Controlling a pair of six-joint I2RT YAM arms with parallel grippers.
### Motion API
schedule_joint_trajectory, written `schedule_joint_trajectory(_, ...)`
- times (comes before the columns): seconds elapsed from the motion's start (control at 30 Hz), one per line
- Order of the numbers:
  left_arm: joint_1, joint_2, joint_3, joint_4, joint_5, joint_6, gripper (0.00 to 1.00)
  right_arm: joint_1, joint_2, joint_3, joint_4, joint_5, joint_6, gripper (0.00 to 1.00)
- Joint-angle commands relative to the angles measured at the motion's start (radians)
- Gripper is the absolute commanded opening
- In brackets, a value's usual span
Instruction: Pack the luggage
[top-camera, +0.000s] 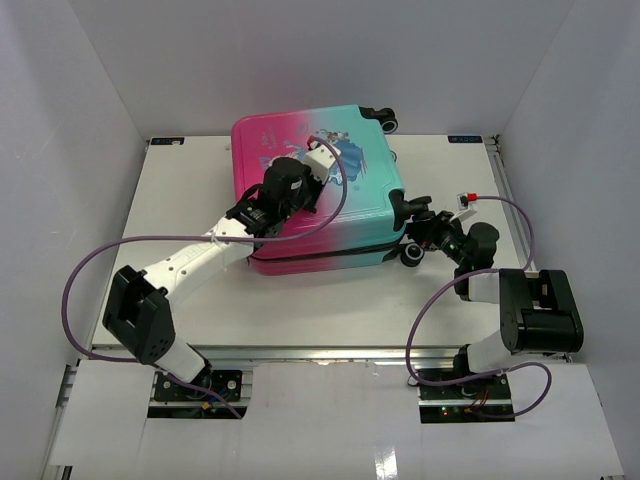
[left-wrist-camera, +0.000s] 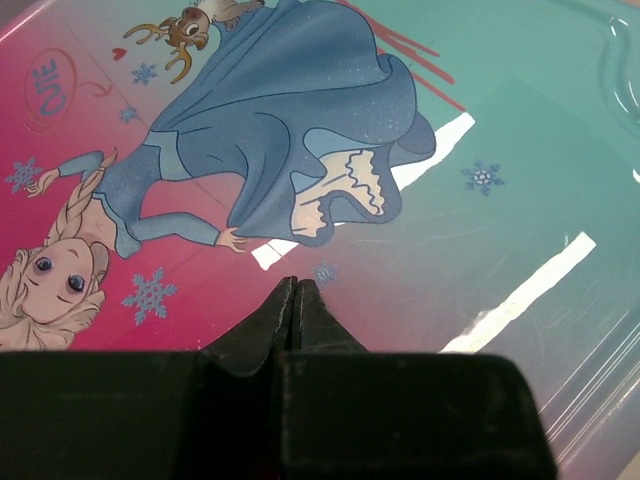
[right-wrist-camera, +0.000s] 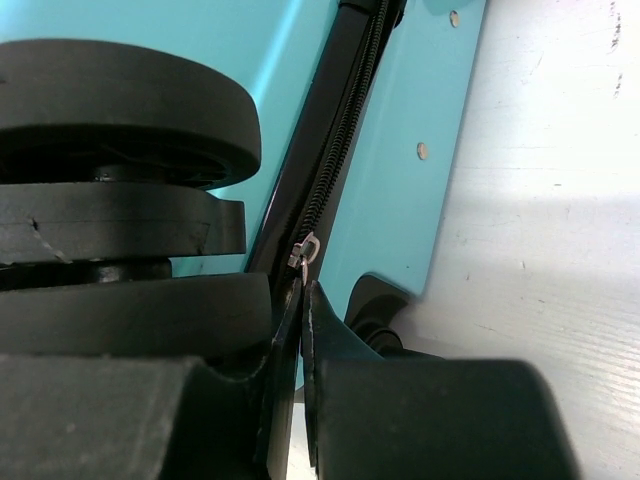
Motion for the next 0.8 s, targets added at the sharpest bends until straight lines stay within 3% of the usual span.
schedule_joint_trajectory(0.0, -0.100, 0.060, 0.164, -0.260, -0.036, 0.065, 0.00, 0.018, 0.014, -0.006, 0.153, -0.145, 0.078, 0.08)
schedule_joint_trajectory(0.2, -0.290, 0.253, 0.531, -0.430, -0.115, 0.250, 0.09, 0.010, 0.054, -0.006, 0.218, -0.186, 0.131, 0.08)
schedule_joint_trajectory(0.27, -0.321, 0.361, 0.673, -0.486, -0.098, 0.264, 0.19, 0.007, 0.081, -0.008, 0.280, -0.209, 0.165, 0.08)
schedule_joint_trajectory(0.43, -0.362, 0.522, 0.851, -0.490, -0.152, 0.289, 0.45, 0.007, 0.121, -0.017, 0.348, -0.232, 0.197, 0.08)
schedule_joint_trajectory(0.47, -0.373, 0.565, 0.869, -0.485, -0.169, 0.298, 0.46, 0.007, 0.121, -0.018, 0.344, -0.228, 0.193, 0.08)
schedule_joint_trajectory(0.7, -0.389, 0.809, 1.038, -0.148, -0.601, 0.349, 0.46, 0.007, 0.075, -0.048, 0.312, -0.215, 0.147, 0.08)
schedule_joint_trajectory(0.77, -0.383, 0.842, 1.041, 0.052, -0.707, 0.378, 0.45, 0.007, 0.053, -0.049, 0.275, -0.203, 0.124, 0.08)
